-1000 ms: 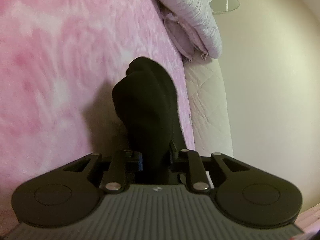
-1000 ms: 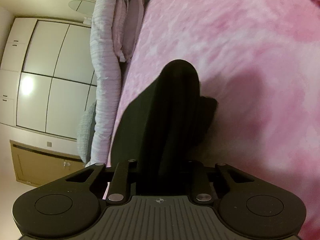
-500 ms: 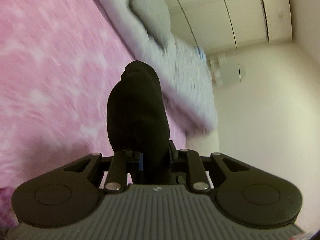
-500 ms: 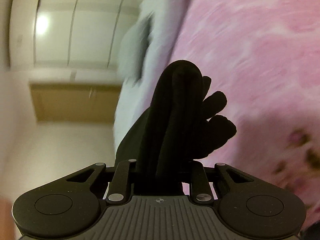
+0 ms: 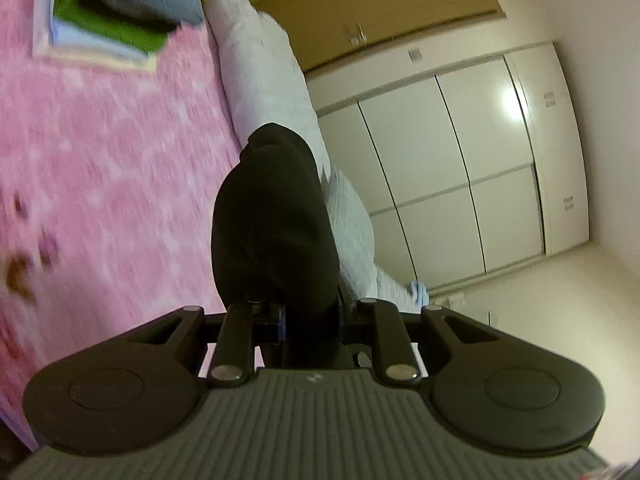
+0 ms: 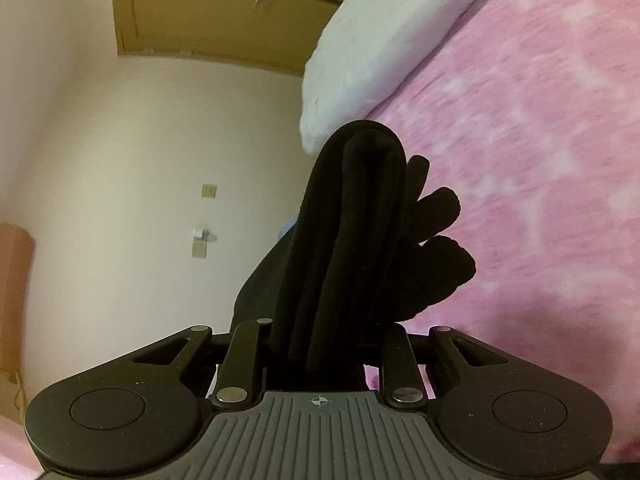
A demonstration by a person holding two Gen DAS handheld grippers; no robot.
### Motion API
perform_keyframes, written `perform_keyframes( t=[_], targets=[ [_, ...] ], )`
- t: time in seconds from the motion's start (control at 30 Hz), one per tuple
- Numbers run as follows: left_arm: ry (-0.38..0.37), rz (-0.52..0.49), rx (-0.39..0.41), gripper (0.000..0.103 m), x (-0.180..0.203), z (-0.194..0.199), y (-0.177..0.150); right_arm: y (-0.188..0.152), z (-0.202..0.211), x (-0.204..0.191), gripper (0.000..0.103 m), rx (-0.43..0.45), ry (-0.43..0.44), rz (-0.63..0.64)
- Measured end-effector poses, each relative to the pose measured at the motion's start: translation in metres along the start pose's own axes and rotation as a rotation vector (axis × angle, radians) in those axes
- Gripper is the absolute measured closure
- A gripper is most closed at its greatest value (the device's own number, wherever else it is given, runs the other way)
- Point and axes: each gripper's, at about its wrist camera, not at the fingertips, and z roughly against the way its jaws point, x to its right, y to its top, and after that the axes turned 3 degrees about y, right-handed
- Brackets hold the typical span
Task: Fold clothes
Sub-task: 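Lift the folded trousers with both grippers and carry them toward the clothes stack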
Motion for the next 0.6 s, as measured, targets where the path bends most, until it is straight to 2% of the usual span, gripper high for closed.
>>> perform_keyframes(
  t=[0.13,0.23,0.4,0.5,0.6],
  targets=[
    [0.0,0.019,0.011,0.086,-0.03,0.012,0.114,-0.009,-0.102,-0.035,0.082,-0.014,-0.002,0.004],
    [-0.004,-0.014,0.027,0.086,-0.048,0.018,0.196,-0.014,-0.178,-0.065,0.082,-0.024,0.006,0.017],
    [-0.025,-0.043,0.12,0.086,-0.071,0.024,0.321,-0.01,-0.309,-0.118,0.082,-0.055,0.051,0.092],
    [-0.05,-0.046,0.185,0.086,-0.082,0.021,0.376,0.001,-0.381,-0.146,0.082,-0.081,0.082,0.163],
    [-0.078,-0.068,0.253,0.086,-0.094,0.015,0.414,0.015,-0.447,-0.167,0.082,-0.105,0.12,0.238]
  ],
)
